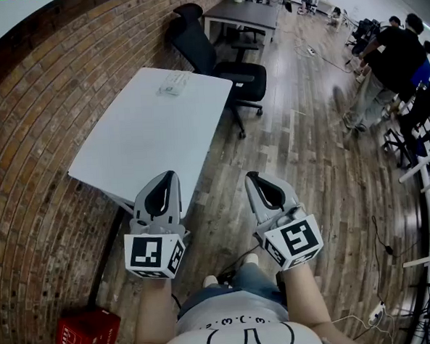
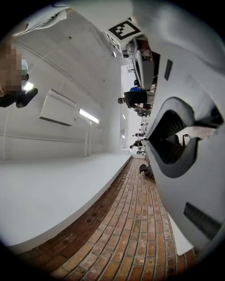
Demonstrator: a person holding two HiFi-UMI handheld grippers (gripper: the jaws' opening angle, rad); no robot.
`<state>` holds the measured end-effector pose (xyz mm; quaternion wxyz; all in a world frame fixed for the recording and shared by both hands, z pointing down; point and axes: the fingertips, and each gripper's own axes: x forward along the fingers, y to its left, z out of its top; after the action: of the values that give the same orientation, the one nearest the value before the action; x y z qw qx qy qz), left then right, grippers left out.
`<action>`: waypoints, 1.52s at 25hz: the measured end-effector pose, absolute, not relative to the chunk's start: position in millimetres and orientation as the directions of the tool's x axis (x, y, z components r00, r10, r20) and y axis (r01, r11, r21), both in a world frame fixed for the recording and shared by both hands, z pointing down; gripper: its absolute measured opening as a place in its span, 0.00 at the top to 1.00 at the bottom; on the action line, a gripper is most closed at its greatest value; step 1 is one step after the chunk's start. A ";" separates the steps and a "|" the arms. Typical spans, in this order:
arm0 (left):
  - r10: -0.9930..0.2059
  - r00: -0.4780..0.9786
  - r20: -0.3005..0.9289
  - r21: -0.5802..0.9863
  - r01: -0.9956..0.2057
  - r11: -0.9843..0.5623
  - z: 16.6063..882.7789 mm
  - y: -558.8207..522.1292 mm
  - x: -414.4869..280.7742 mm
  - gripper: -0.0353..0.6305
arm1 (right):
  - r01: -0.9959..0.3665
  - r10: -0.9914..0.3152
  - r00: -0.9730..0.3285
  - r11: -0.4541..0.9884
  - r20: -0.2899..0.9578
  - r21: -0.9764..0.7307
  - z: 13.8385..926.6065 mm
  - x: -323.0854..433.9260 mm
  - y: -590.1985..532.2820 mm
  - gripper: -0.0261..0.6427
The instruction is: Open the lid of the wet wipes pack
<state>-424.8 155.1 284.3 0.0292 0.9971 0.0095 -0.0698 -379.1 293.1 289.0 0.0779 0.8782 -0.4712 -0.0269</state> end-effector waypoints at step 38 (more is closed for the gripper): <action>-0.311 0.950 -0.010 0.128 -0.308 -0.943 327.9 53.4 -1.7 0.95 | -0.972 -0.968 0.224 -0.213 0.114 0.101 324.4 87.9 174.7 0.97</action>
<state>-1.7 53.4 327.9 0.0627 0.9855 -0.1570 -0.0148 87.9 174.7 324.4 0.0754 0.7786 -0.6229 0.0131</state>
